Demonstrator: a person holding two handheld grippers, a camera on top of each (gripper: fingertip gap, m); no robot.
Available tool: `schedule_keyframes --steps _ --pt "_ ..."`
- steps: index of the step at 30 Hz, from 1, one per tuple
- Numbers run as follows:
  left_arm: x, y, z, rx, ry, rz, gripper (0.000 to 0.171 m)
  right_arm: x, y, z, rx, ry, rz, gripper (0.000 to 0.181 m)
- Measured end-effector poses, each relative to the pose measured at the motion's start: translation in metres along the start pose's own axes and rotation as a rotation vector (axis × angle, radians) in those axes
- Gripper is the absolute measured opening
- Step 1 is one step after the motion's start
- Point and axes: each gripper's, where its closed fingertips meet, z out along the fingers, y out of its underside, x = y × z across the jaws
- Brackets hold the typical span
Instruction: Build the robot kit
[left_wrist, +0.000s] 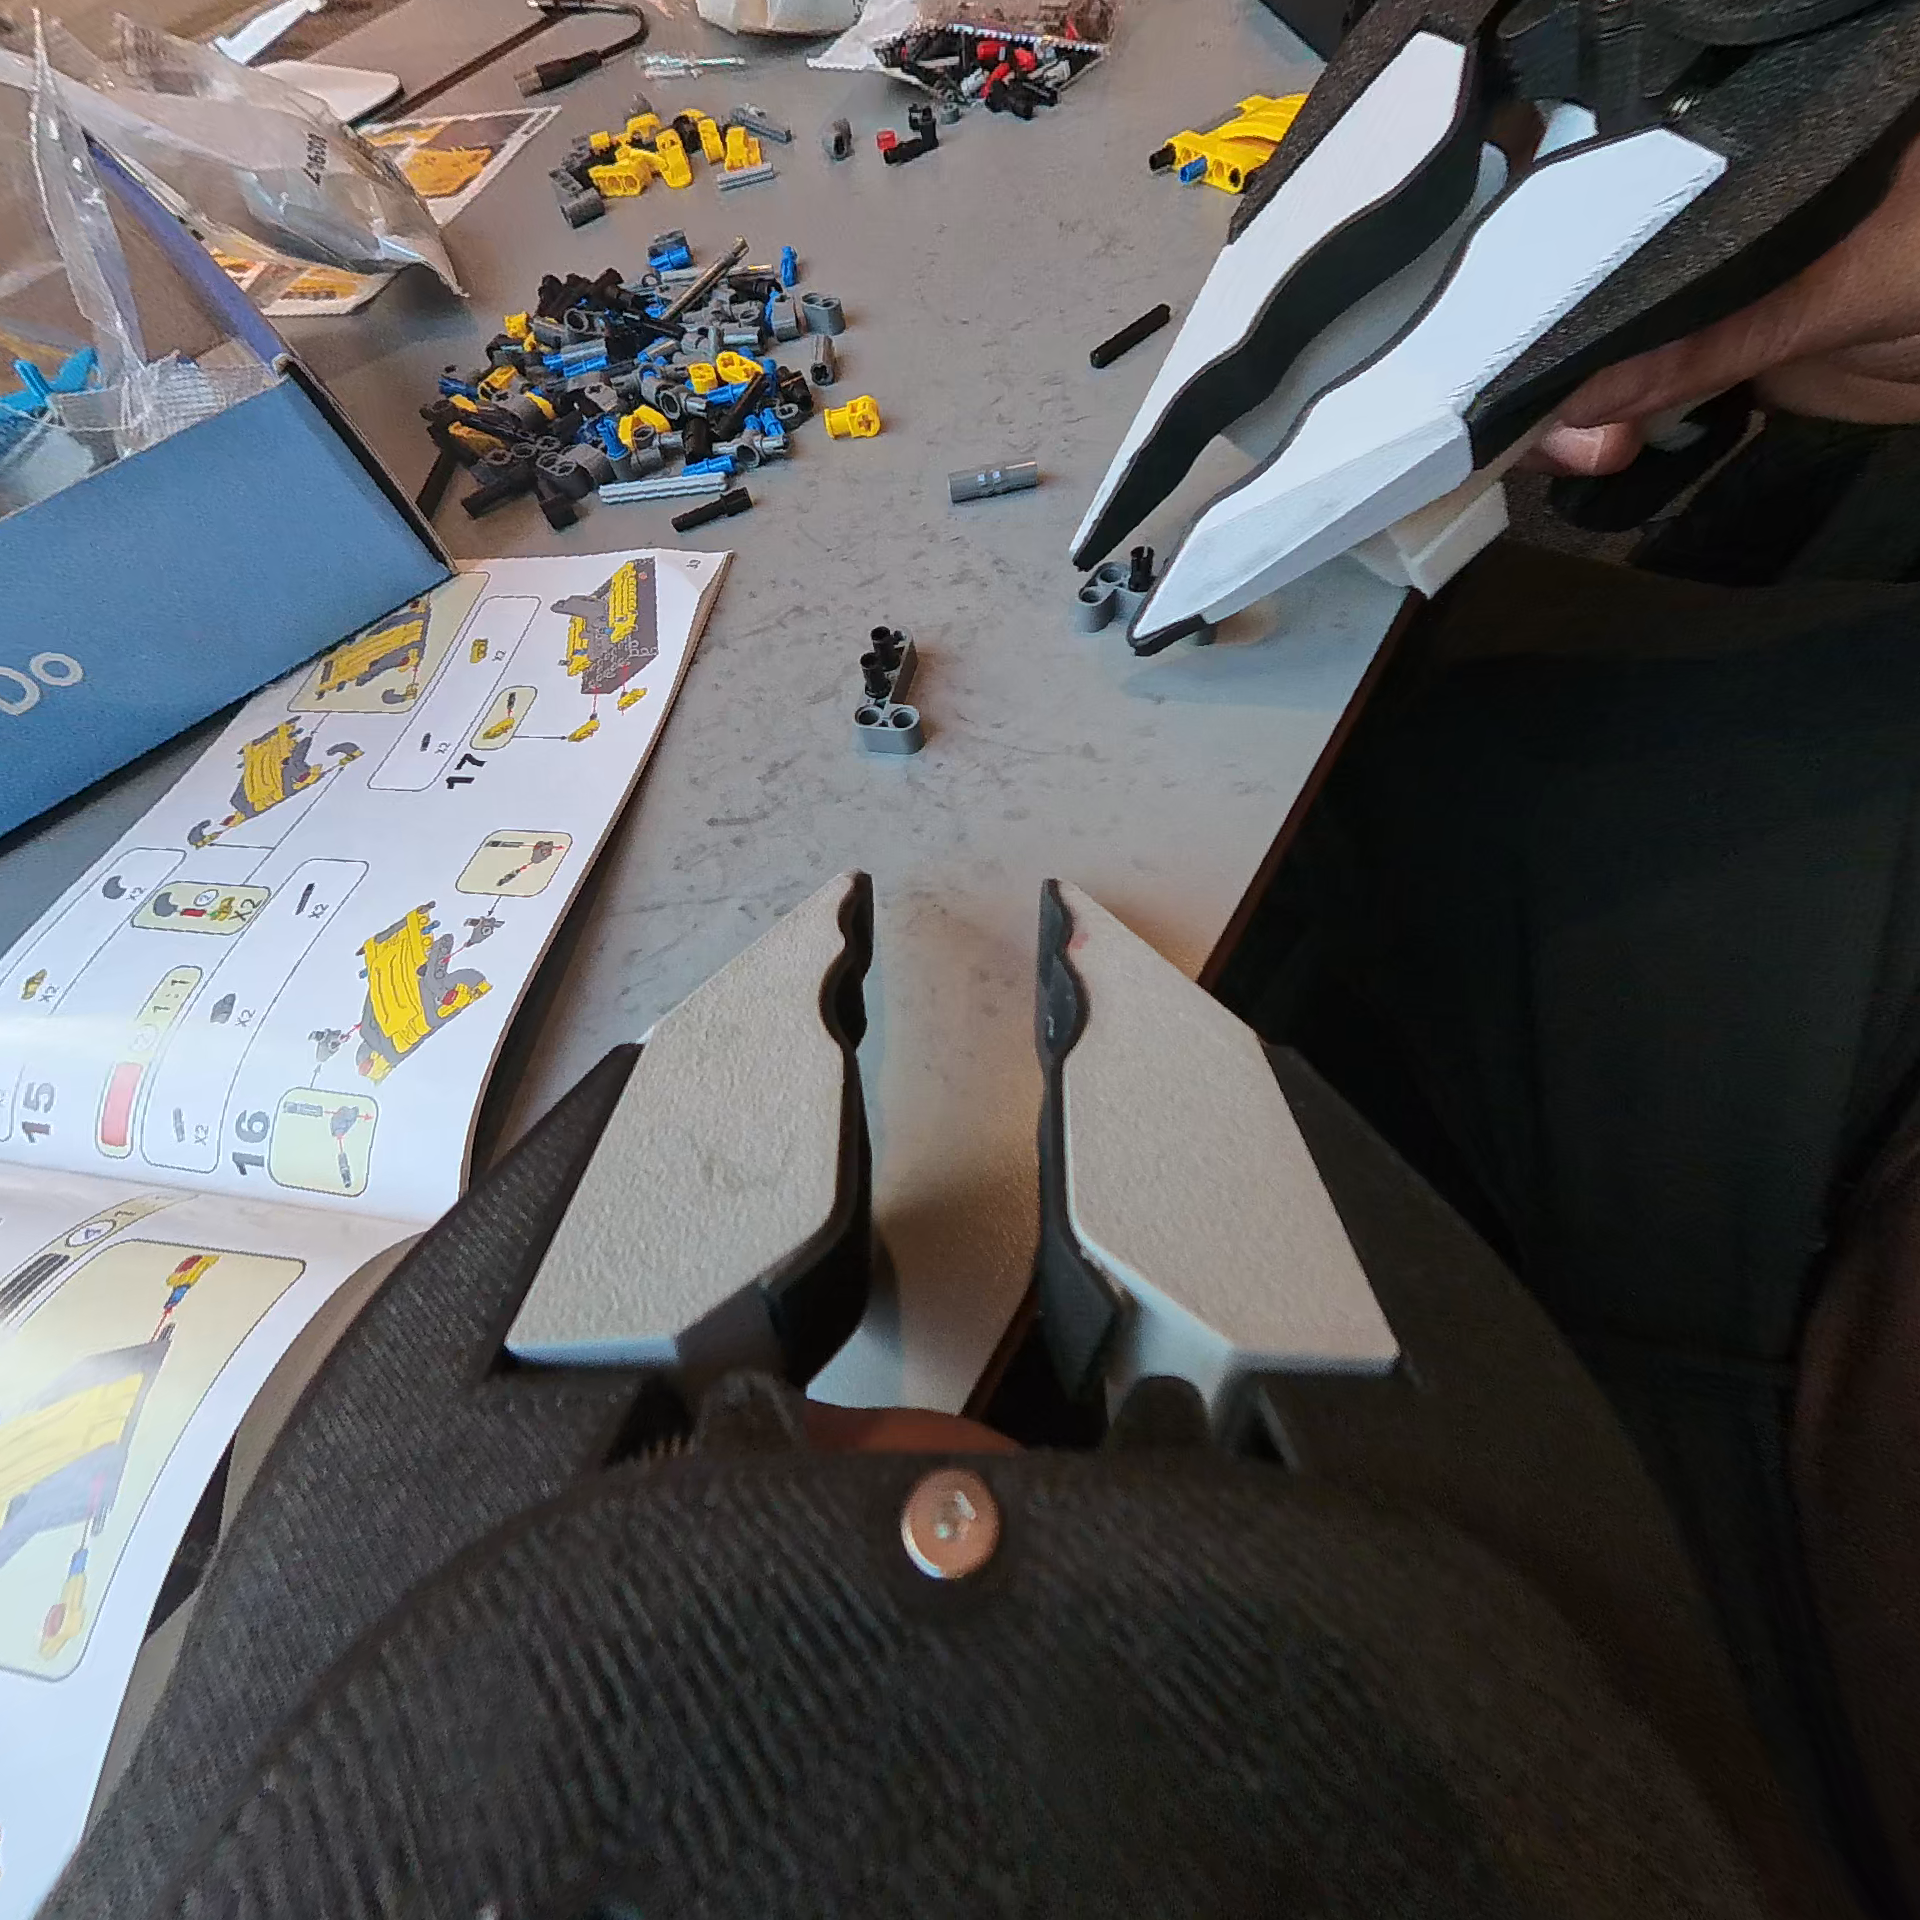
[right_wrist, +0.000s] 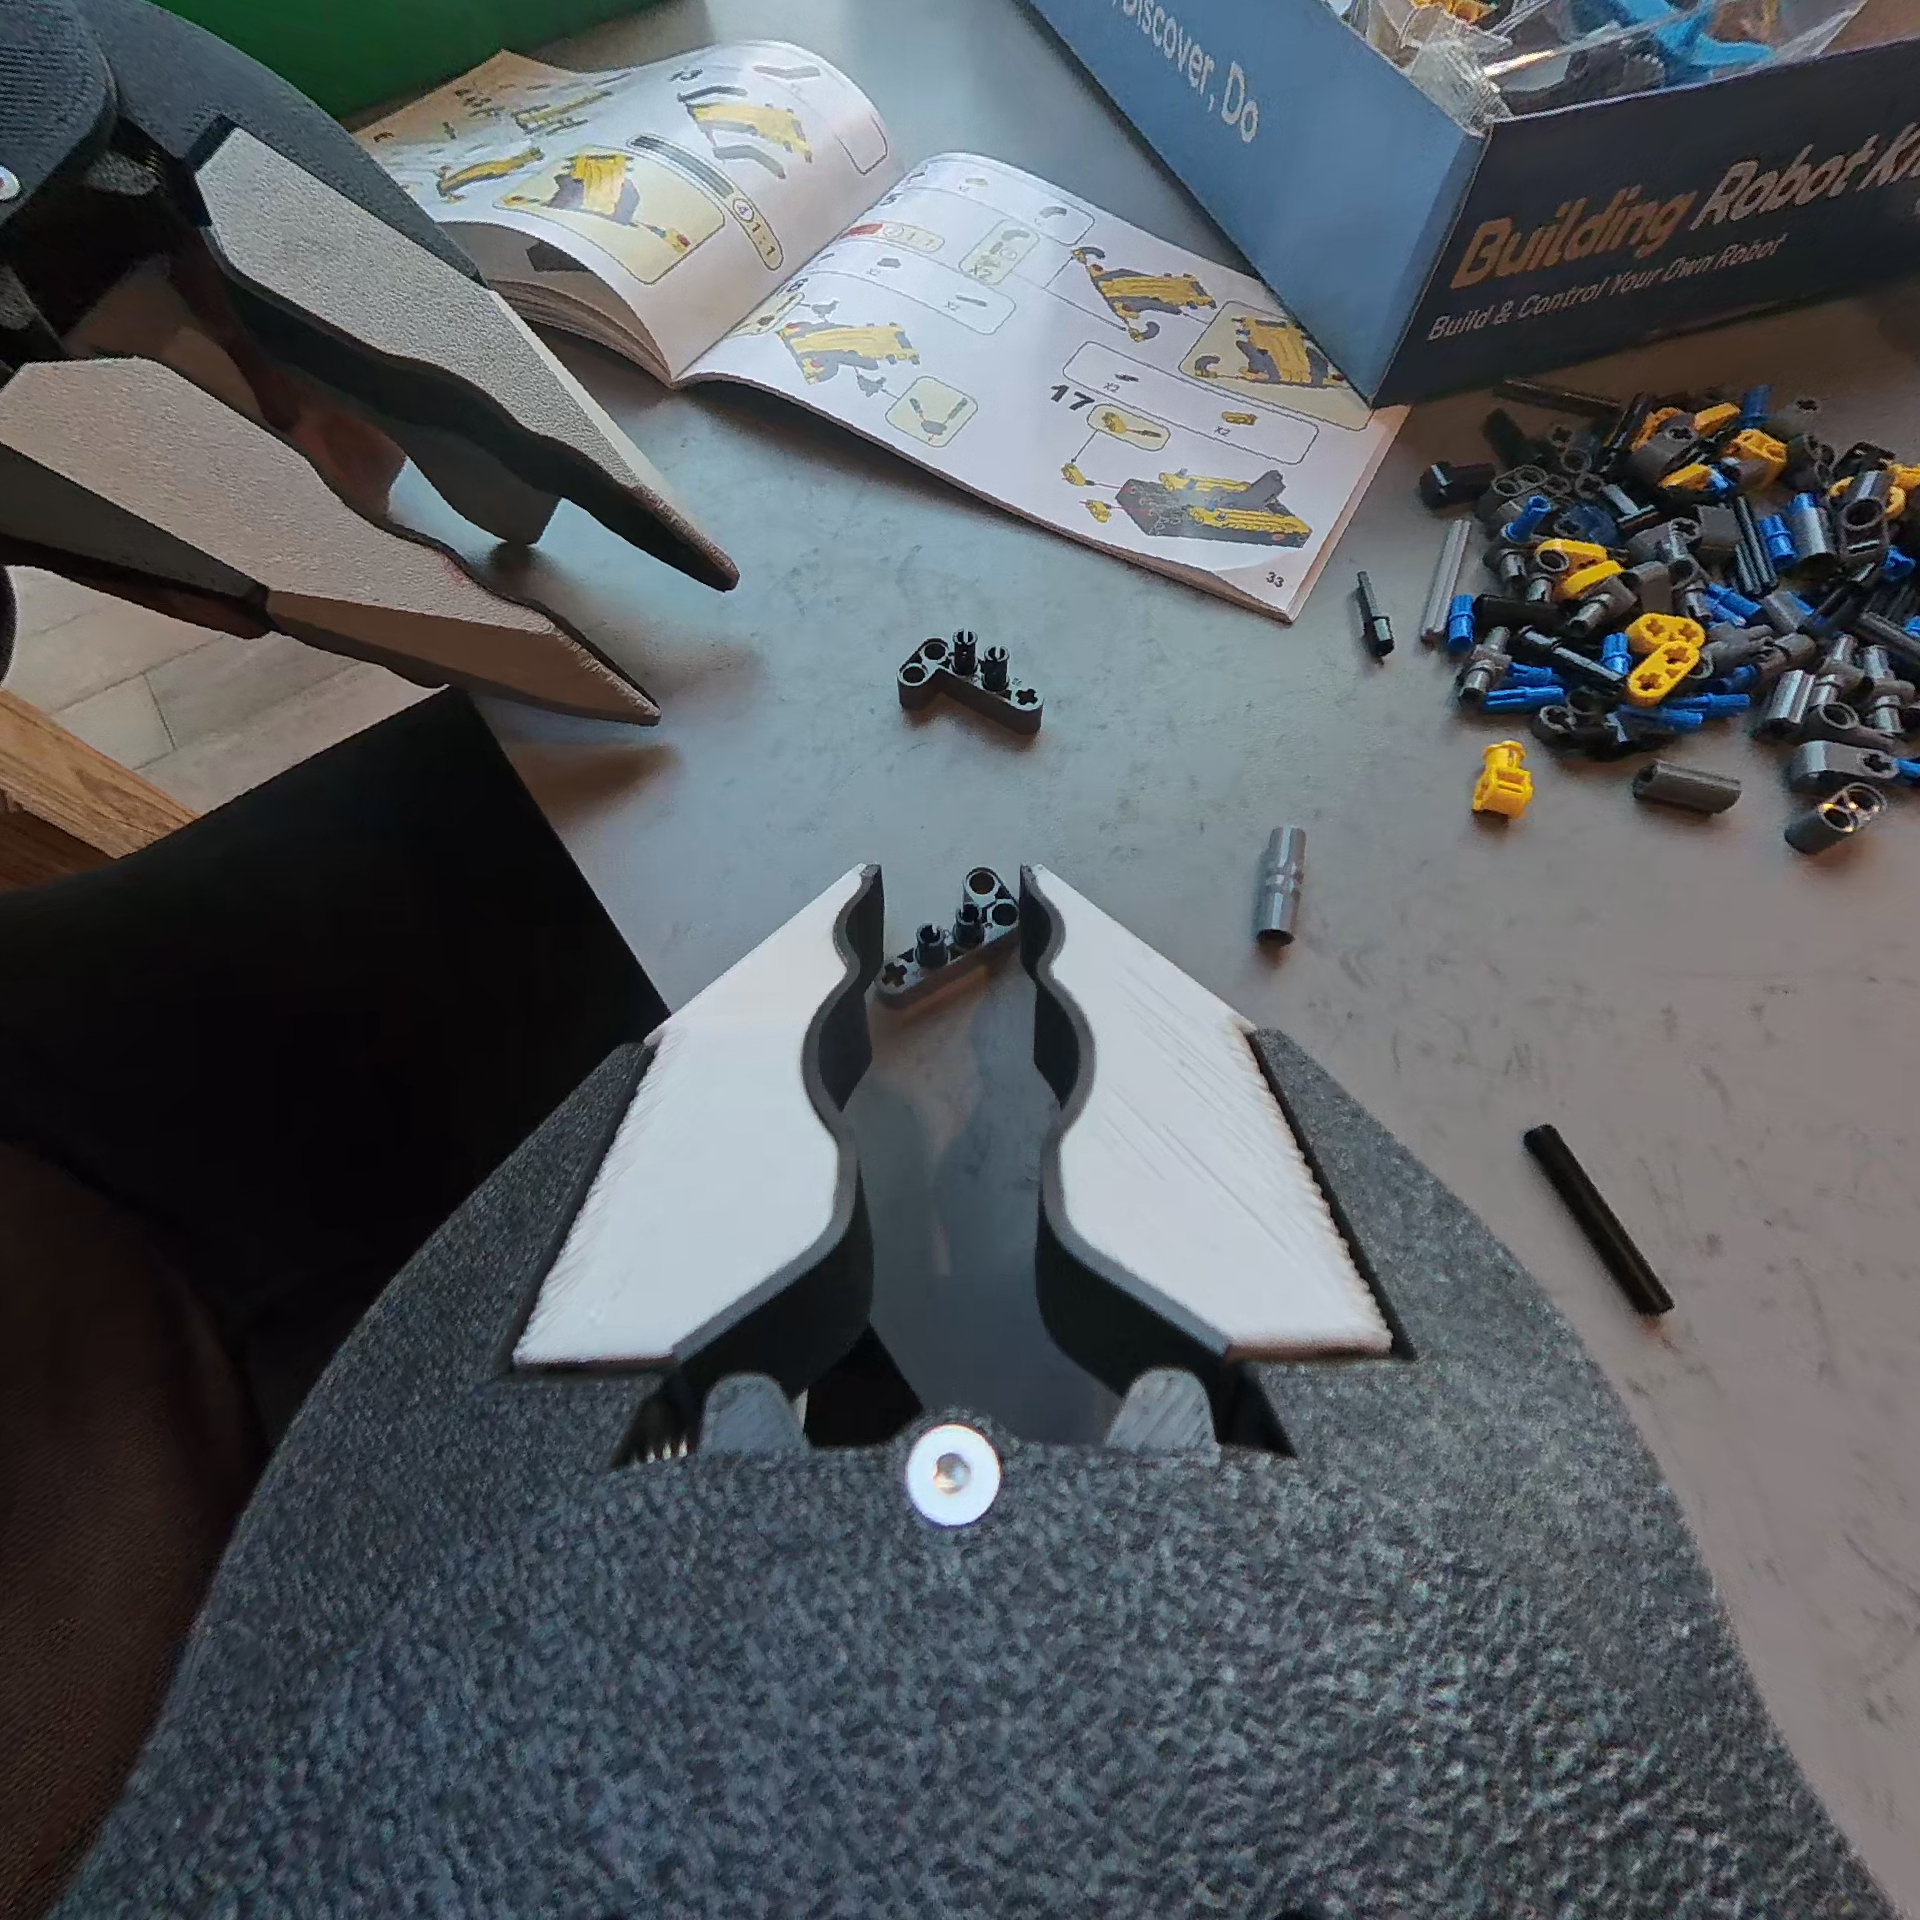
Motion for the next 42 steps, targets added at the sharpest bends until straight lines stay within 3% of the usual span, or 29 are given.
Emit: schedule_keyframes --steps 17,33,42 --pt "0.001 0.0 0.0 0.003 0.003 0.006 0.029 -0.003 0.006 -0.002 -0.029 -0.006 -0.082 0.036" --pt "0.001 0.0 0.0 0.005 0.002 0.009 0.028 0.0 0.0 -0.005 -0.019 0.029 -0.123 0.028" --pt "0.013 -0.01 -0.002 0.003 -0.038 0.096 0.023 -0.002 -0.009 -0.008 0.042 -0.021 0.091 0.027"
